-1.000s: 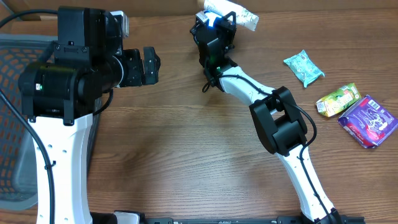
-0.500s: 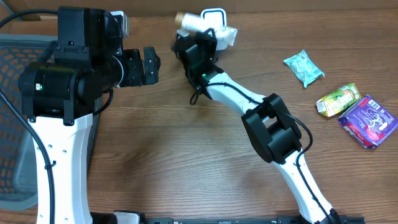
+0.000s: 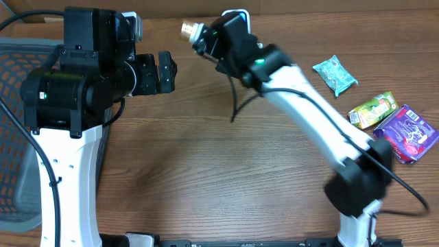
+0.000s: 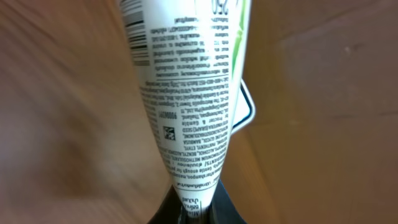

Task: Scan the item barcode
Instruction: 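Carry the white-and-gold tube right toward the pouches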

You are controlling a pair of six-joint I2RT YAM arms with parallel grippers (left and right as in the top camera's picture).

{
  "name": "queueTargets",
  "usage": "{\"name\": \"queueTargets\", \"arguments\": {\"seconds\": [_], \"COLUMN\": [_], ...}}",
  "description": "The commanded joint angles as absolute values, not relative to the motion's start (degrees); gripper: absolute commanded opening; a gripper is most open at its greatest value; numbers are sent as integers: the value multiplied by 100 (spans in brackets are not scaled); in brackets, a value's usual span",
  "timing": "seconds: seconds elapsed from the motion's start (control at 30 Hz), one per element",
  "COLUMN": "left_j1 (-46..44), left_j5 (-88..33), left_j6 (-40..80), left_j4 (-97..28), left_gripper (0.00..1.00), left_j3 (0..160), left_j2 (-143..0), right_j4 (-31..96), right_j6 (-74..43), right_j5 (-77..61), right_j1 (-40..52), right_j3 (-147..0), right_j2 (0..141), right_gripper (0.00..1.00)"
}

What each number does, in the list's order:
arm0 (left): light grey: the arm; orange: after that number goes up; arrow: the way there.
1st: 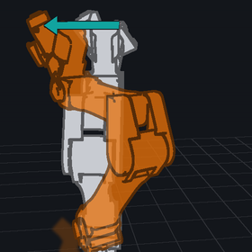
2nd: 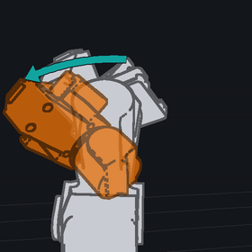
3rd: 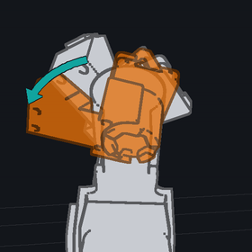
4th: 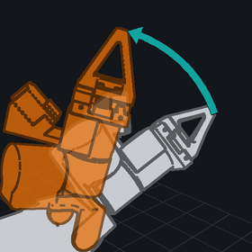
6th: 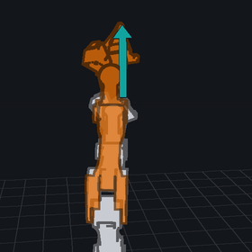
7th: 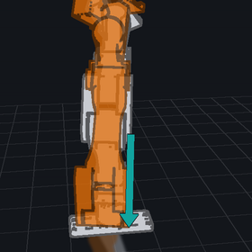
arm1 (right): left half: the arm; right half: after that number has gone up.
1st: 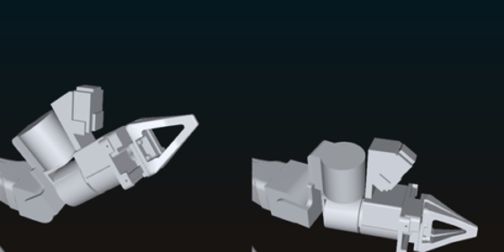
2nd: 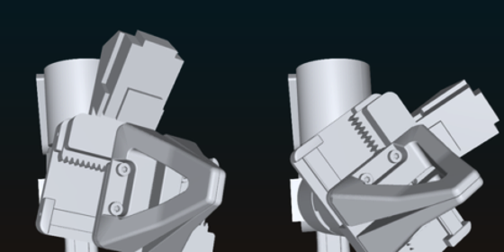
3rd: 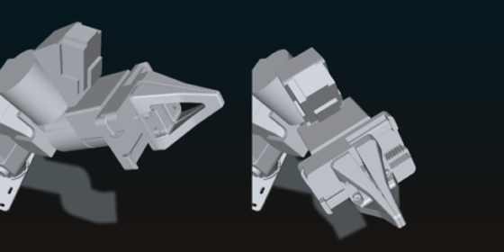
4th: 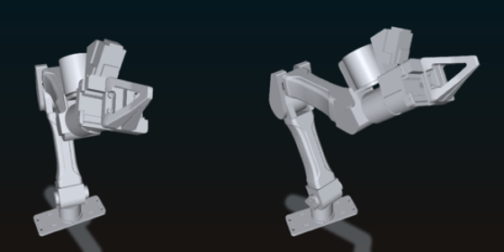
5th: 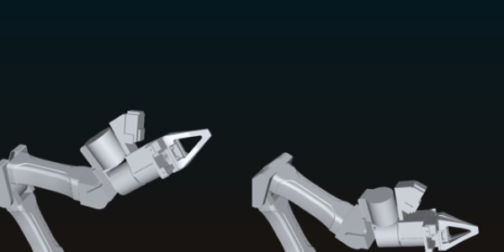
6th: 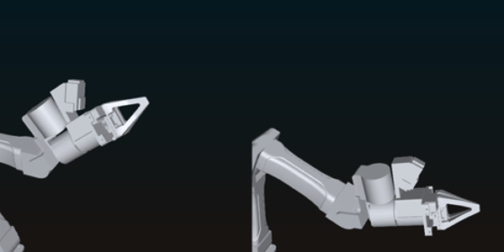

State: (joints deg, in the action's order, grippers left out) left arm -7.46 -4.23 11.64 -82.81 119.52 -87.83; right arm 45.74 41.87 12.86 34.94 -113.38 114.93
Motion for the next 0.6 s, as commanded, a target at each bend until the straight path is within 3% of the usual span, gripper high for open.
{"name": "queueTargets", "arguments": {"seconds": [0.0, 0.2, 0.57], "left_j1": [-753, -753, -753], "left_j5": [-403, -403, -403], "left_j6": [1070, 1070, 1070], "left_j4": [-8272, -8272, -8272], "left_gripper": [100, 99, 99], "left_j3": [12005, 12005, 12005], "left_j2": [-8807, -8807, -8807], "right_j4": [4871, 5745, 7699], "right_j6": [3009, 558, -3350], "right_j5": [-82, -718, -183], "right_j1": [3079, 2112, -493], "right_j3": [-11476, -11476, -11415], "right_j2": [11065, 10930, 11137], "right_gripper": [4, 4, 4]}}
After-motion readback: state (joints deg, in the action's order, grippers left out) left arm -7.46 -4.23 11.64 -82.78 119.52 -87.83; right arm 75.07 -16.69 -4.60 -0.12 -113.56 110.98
